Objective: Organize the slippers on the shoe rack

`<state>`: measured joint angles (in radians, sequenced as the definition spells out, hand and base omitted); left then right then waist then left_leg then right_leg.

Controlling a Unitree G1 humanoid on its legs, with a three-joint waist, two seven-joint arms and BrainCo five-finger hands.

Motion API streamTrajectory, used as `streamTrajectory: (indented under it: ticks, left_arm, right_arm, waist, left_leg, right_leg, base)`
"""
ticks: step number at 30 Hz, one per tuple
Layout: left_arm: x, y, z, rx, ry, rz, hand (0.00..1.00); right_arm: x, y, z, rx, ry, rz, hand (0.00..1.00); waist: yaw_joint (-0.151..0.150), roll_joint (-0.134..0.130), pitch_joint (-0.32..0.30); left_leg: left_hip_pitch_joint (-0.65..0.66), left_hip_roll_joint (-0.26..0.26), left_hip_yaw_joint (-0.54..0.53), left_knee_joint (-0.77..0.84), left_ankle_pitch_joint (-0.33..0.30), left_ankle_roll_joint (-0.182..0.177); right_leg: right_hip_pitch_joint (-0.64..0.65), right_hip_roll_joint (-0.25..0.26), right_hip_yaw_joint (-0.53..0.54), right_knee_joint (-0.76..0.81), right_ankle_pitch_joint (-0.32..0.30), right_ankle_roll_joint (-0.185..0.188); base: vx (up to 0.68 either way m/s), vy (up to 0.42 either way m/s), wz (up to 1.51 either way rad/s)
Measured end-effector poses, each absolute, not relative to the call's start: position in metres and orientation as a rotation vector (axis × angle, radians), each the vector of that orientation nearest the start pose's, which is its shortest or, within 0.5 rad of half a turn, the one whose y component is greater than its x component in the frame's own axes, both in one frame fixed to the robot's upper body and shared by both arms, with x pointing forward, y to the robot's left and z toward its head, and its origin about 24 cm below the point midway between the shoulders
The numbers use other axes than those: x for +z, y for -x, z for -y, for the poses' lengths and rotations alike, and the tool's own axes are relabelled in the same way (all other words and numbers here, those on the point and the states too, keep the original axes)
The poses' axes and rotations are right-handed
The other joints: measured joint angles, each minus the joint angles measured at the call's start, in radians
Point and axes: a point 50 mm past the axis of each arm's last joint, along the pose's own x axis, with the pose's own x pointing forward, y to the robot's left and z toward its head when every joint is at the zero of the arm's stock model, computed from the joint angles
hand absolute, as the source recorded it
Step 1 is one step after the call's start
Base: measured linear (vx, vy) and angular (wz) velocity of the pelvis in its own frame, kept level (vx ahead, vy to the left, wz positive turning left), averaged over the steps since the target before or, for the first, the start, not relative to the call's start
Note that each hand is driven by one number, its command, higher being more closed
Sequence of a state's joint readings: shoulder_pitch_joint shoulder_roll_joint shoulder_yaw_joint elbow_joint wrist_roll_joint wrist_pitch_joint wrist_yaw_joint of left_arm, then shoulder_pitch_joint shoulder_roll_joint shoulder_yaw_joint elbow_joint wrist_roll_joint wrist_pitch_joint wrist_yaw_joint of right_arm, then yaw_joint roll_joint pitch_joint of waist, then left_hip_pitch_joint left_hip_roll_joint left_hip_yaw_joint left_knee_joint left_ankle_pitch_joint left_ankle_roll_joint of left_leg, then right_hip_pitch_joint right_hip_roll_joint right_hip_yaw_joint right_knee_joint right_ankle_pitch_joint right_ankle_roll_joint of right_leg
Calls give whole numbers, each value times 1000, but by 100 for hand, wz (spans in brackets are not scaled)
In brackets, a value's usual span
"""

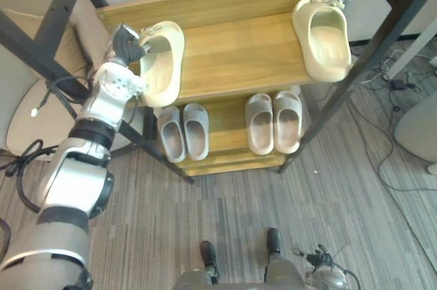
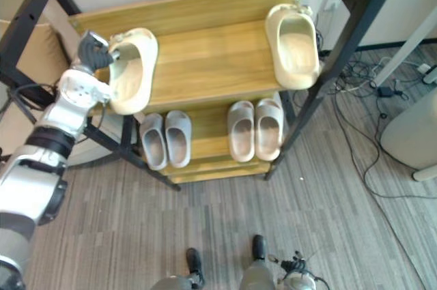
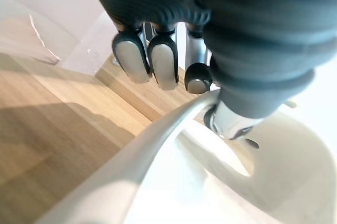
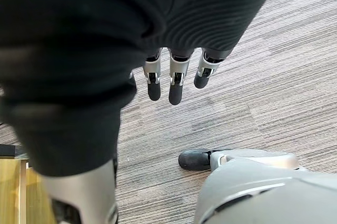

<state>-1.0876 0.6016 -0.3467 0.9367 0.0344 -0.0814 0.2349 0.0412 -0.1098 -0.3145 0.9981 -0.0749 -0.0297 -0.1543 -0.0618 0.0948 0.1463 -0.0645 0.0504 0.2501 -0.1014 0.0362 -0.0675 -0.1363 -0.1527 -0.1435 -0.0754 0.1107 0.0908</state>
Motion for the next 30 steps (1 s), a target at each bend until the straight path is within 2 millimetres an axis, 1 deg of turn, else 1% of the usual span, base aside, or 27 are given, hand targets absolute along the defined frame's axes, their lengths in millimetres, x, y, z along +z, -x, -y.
streamTrajectory:
  ticks: [8, 15, 18, 22, 25, 26, 28, 30]
  left_arm:
    - [226, -408, -225, 254, -718, 273, 100]
    - [235, -408, -214, 229, -692, 323, 100]
    - [245, -409, -202, 209, -674, 361, 100]
    - [251, -411, -187, 180, -641, 387, 100]
    - [253, -411, -179, 158, -642, 407, 100]
    - [254, -411, -172, 147, -623, 418, 100]
    - [258, -412, -164, 130, -611, 433, 100]
    - [271, -412, -154, 115, -604, 470, 100]
  right_arm:
    - [-145, -114, 241, -453, 95, -996, 0]
    - [-146, -115, 236, -451, 79, -997, 0]
    - [-146, -115, 233, -450, 70, -997, 0]
    - [-146, -115, 233, -451, 67, -995, 0]
    - [-146, -116, 232, -452, 65, -993, 0]
    - [-146, -116, 232, -453, 65, -993, 0]
    - [-146, -116, 232, -453, 65, -990, 0]
    - [-143, -122, 232, -453, 65, -962, 0]
  waist:
    - [-2, -1, 0]
    - [-12, -13, 8]
    - [-14, -21, 14]
    - [-18, -21, 14]
    - [-29, -21, 14]
    - [-30, -21, 15]
    - [-31, -21, 17]
    - [-31, -20, 35]
  left_leg:
    - [1, 0, -11, 0, 2, 2]
    - [-3, 0, -4, 0, 2, 2]
    - [-5, -1, -1, 0, 1, 3]
    - [-7, -1, 4, 0, 1, 3]
    - [-7, -2, 5, 0, 1, 3]
    - [-7, -2, 5, 0, 1, 3]
    - [-7, -2, 5, 0, 1, 3]
    - [-6, -2, 12, 1, 1, 3]
  right_leg:
    - [5, -1, -5, 0, 0, -1]
    - [-4, -1, 13, 0, 0, 0]
    - [-7, -2, 16, 1, 1, 0]
    - [-14, -2, 24, 2, 1, 0]
    - [-16, -2, 28, 3, 1, 1]
    - [-17, -2, 28, 4, 1, 1]
    - [-18, -2, 29, 5, 1, 1]
    - [-24, -2, 38, 11, 1, 1]
  base:
    - [-15, -10, 3]
    - [0, -2, -3]
    - [0, 0, 0]
    - [2, -8, -5]
    - [0, -8, -3]
    - [0, 0, 0]
    - [0, 0, 0]
    - [-29, -8, -8]
